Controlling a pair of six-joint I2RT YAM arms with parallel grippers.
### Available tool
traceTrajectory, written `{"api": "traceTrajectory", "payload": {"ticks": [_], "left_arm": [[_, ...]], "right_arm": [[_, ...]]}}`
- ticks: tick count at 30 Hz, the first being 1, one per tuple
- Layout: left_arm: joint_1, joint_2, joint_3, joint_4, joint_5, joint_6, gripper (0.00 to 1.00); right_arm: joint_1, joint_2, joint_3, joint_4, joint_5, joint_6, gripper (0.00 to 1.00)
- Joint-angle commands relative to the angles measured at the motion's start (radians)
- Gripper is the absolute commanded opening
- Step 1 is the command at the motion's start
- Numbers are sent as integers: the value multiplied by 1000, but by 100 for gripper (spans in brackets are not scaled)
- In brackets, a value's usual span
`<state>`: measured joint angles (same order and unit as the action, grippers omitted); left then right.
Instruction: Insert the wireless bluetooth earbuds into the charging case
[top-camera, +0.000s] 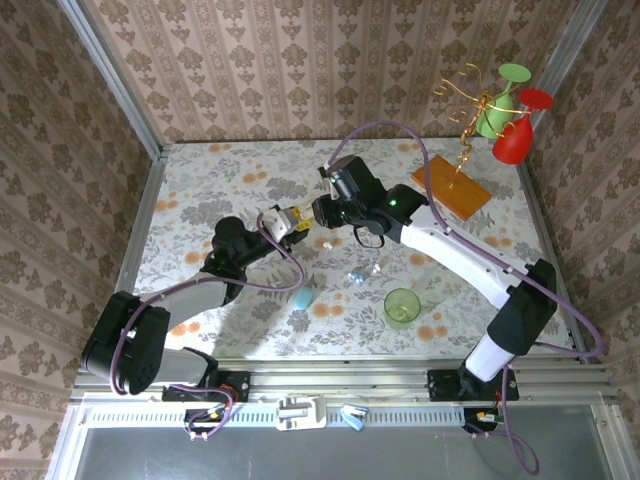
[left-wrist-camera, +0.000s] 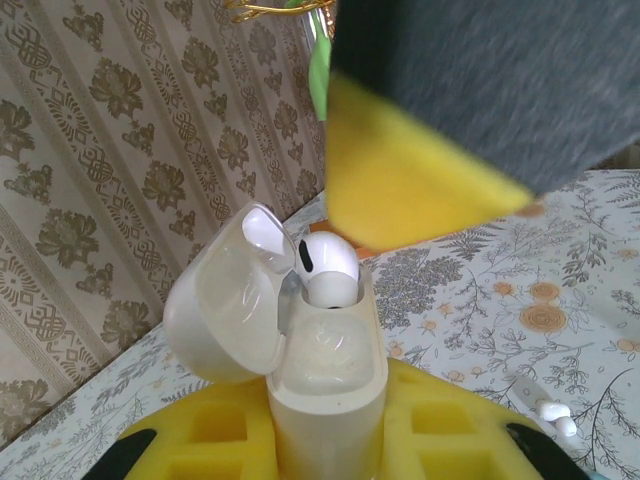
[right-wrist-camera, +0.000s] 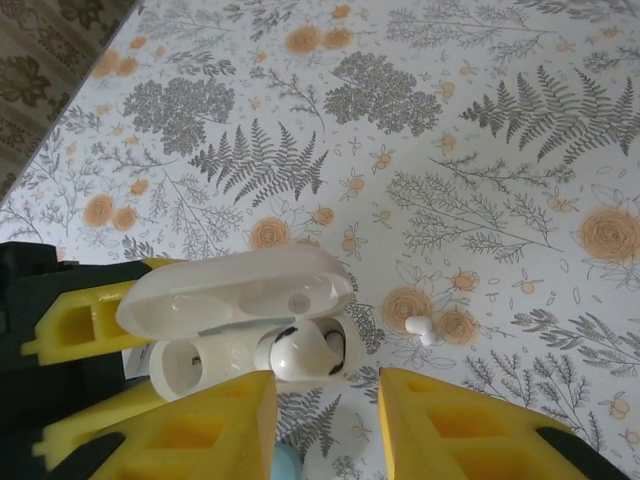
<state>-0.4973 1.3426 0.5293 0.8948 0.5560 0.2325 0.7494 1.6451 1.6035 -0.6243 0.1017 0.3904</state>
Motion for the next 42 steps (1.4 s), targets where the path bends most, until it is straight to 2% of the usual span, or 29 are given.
{"api": "traceTrajectory", "payload": {"ticks": [1, 16, 24, 35, 38, 41, 42], "left_arm": [[-7, 7, -4, 49, 18, 14, 0], [-10, 7, -2, 53, 53, 7, 0], [-10, 10, 7, 15, 41, 20, 0], [-10, 32, 3, -37, 28, 38, 0], [-10, 33, 2, -42, 27, 44, 0], [-12, 33, 1, -48, 29, 49, 0], [-12, 33, 1, -48, 30, 50, 0]], "right_arm": [[4, 31, 49, -47, 22, 4, 33], [4, 127, 137, -165, 47, -32, 37], [1, 115, 148, -198, 87, -54, 20], [-22, 40, 74, -132, 74, -47, 14], [-30, 32, 44, -102, 30, -28, 17], [-30, 39, 35, -79, -18, -13, 37], [-30, 42, 35, -71, -34, -8, 40]]}}
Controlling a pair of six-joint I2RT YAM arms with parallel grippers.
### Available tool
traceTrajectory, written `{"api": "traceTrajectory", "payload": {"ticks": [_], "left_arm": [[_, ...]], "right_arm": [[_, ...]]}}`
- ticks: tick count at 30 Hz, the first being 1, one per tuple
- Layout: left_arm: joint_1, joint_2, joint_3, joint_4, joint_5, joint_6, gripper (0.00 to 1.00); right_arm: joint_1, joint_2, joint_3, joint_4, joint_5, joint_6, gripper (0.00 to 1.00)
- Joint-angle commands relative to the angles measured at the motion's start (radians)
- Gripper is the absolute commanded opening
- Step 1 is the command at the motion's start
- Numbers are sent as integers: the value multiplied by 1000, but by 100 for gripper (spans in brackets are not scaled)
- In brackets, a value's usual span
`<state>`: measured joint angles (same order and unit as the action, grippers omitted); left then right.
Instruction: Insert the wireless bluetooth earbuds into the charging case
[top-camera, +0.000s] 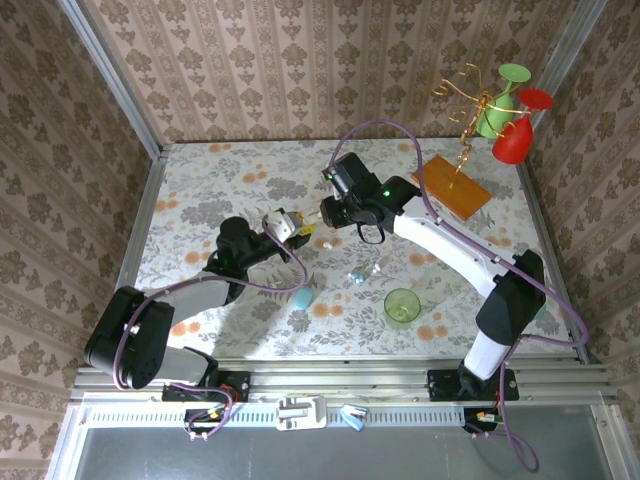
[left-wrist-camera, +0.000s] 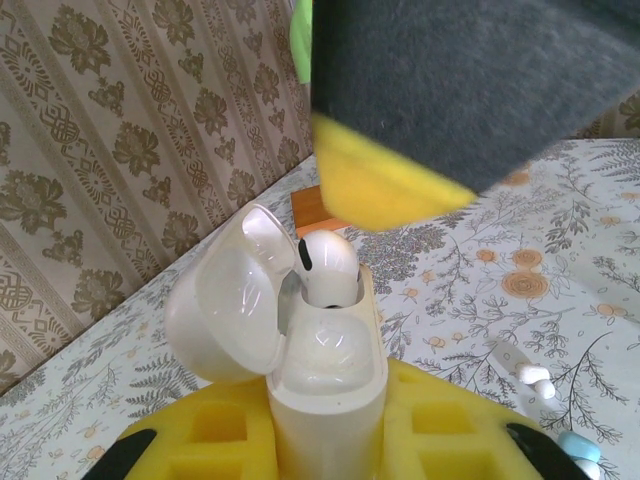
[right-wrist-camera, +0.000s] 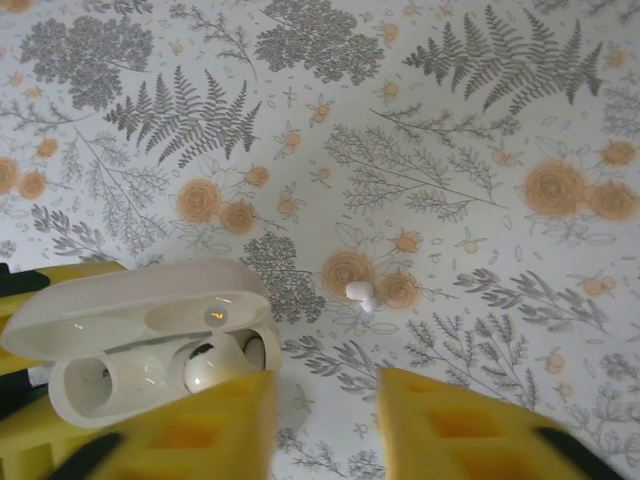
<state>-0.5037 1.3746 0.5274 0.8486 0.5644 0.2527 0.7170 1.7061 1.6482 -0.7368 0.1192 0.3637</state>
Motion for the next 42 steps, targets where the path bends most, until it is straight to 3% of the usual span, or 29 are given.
{"api": "traceTrajectory", "payload": {"ticks": [1, 10, 15, 19, 24, 42], "left_arm": [[-6, 2, 3, -2, 20, 30, 0], [-6, -2, -3, 0, 28, 28, 0], [-6, -6, -8, 16, 25, 18, 0], [-6, -11, -10, 25, 12, 10, 0], [-6, -16, -5, 2, -7, 22, 0], [-6, 1, -5, 0, 3, 19, 0]], "right_arm": [[1, -14, -13, 50, -62, 23, 41], [-16, 5, -40, 103, -129, 62, 50], [-24, 8, -61, 123, -157, 78, 50], [-42, 30, -61, 79, -154, 95, 44], [-56, 11, -67, 33, -113, 96, 26], [-60, -42, -91, 73, -97, 61, 1]]}}
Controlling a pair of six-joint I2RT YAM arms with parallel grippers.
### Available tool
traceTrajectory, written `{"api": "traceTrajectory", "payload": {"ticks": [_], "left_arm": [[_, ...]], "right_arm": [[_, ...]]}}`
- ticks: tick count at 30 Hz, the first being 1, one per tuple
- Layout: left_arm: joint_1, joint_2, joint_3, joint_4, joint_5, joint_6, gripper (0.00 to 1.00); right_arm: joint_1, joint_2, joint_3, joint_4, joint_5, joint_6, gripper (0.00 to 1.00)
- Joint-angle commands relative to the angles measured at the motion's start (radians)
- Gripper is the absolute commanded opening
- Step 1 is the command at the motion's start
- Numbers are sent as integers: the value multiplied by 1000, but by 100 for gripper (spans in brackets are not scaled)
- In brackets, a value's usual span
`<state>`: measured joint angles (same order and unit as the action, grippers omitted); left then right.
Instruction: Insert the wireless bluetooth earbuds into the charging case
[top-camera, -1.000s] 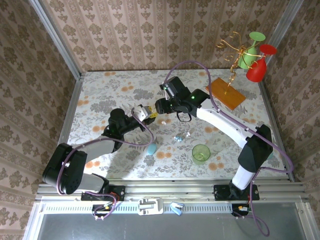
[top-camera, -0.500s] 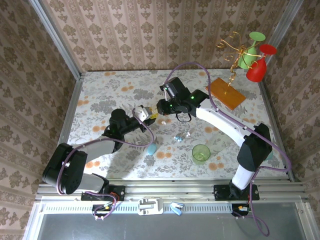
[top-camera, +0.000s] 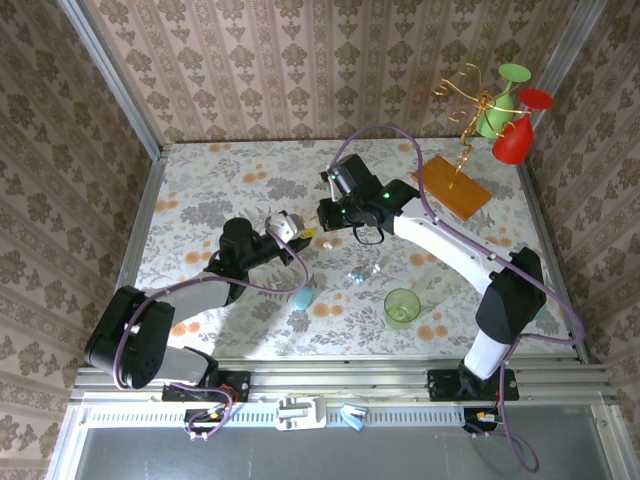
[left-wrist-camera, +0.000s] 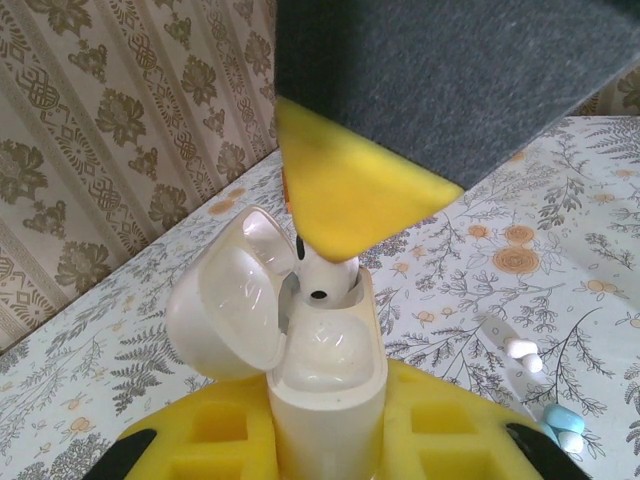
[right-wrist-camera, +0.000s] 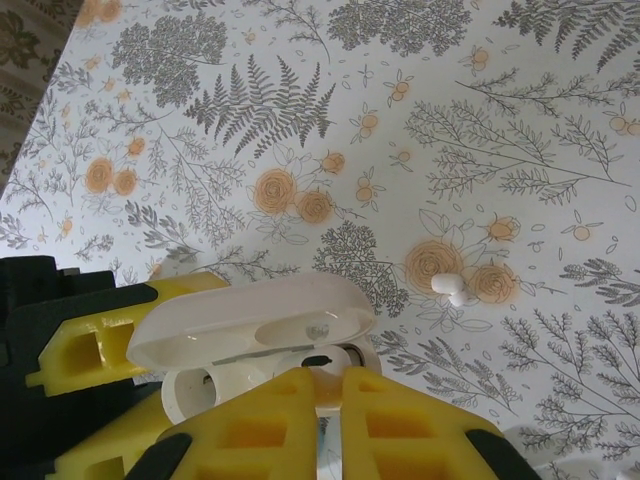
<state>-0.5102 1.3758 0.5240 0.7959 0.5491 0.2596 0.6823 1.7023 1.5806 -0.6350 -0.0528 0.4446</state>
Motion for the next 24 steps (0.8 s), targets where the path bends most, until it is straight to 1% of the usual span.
{"api": "traceTrajectory", "payload": {"ticks": [1, 7, 8, 10, 11, 12, 14, 17, 24], "left_arm": [[0, 2, -1, 57, 20, 11, 0], [1, 15, 0, 65, 21, 7, 0], [1, 17, 1, 67, 22, 8, 0], [1, 19, 1, 70, 23, 9, 0], [1, 21, 1, 71, 23, 12, 0], [1, 24, 0, 74, 21, 14, 0], [1, 30, -1, 84, 21, 14, 0], [1, 37, 0, 101, 29, 4, 0], [1, 28, 2, 94, 34, 7, 0]], "right_arm": [[-26, -44, -26, -24, 78, -22, 0], [-26, -63, -29, -13, 80, -29, 0], [-26, -62, -28, -14, 78, -29, 1], [-26, -56, -23, -15, 63, -23, 14], [-26, -52, -20, -7, 43, -20, 25], [-22, -46, -21, 1, 23, -15, 33], [-13, -35, -13, 15, -2, -6, 40], [0, -10, 0, 17, -11, -5, 43], [3, 38, 18, -7, -17, -16, 43]]}}
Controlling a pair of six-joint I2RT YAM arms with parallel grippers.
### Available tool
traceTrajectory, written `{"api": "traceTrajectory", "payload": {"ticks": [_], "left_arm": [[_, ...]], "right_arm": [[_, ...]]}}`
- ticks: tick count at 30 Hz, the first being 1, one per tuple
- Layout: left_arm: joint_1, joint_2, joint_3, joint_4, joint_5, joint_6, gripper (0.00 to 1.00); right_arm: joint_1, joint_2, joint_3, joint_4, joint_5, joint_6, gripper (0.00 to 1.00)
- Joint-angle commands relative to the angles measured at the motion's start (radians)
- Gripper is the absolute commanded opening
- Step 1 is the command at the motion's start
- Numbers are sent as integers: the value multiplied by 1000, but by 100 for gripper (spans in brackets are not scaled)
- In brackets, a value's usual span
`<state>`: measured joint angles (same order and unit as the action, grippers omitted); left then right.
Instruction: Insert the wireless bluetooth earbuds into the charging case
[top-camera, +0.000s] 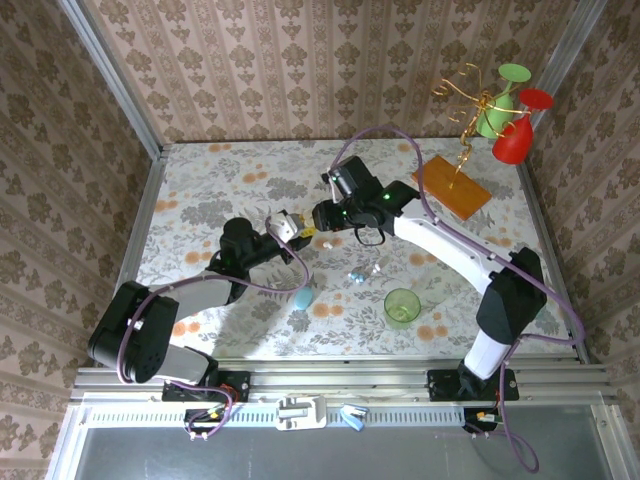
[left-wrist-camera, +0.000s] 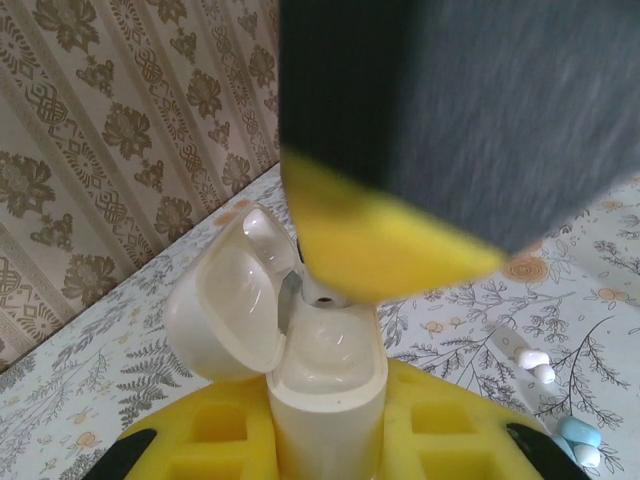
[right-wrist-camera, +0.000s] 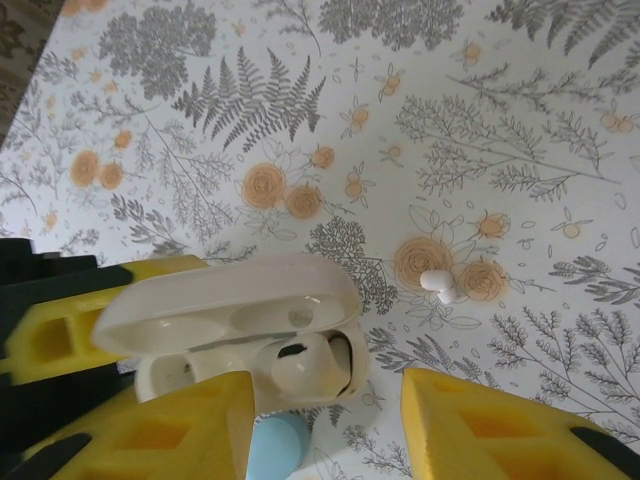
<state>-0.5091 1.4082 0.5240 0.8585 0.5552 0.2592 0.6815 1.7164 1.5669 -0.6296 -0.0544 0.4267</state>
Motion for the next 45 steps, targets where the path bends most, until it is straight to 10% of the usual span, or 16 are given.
{"api": "traceTrajectory", "payload": {"ticks": [1, 25, 29, 33, 45], "left_arm": [[0, -3, 2, 31, 28, 8, 0], [0, 15, -3, 8, 33, 10, 0], [0, 16, -4, 15, 34, 6, 0], [0, 21, -4, 16, 37, 9, 0], [0, 6, -8, 25, 48, 0, 0]], "right_arm": [[4, 30, 36, -15, -19, -1, 43], [4, -16, 54, -50, 81, -38, 0], [4, -27, 48, -39, 72, -37, 1], [7, -10, 56, -42, 51, -42, 33], [9, 59, 63, -52, 32, -46, 39]]}}
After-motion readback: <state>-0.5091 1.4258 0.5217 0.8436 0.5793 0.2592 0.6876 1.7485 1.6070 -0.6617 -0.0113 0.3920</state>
